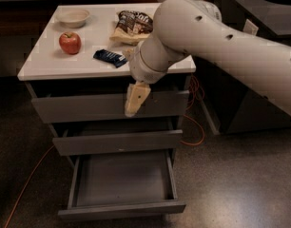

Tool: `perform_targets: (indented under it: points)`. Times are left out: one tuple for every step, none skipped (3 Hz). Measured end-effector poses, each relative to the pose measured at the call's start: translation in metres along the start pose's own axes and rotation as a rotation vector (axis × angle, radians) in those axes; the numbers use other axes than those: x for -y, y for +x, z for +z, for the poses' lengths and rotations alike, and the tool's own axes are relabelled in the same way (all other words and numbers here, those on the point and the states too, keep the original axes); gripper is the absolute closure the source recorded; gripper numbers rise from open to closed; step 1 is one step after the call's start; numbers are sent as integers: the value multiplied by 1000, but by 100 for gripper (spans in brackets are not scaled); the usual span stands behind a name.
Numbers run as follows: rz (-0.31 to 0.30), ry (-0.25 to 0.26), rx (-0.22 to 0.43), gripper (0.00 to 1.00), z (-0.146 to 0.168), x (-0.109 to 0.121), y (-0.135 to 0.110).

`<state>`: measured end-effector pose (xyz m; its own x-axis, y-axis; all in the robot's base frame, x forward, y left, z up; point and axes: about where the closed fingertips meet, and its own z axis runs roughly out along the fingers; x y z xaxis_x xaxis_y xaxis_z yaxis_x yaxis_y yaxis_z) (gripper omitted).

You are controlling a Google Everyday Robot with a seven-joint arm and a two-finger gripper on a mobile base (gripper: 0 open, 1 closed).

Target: Place brown chip bag into bottom drawer

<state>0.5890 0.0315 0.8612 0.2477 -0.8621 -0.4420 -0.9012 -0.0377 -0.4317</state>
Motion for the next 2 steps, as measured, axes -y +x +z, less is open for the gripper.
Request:
perform_targets:
  points:
    - [81, 27, 21, 0, -6, 36, -8]
    - [188, 123, 98, 0, -8, 93, 5]
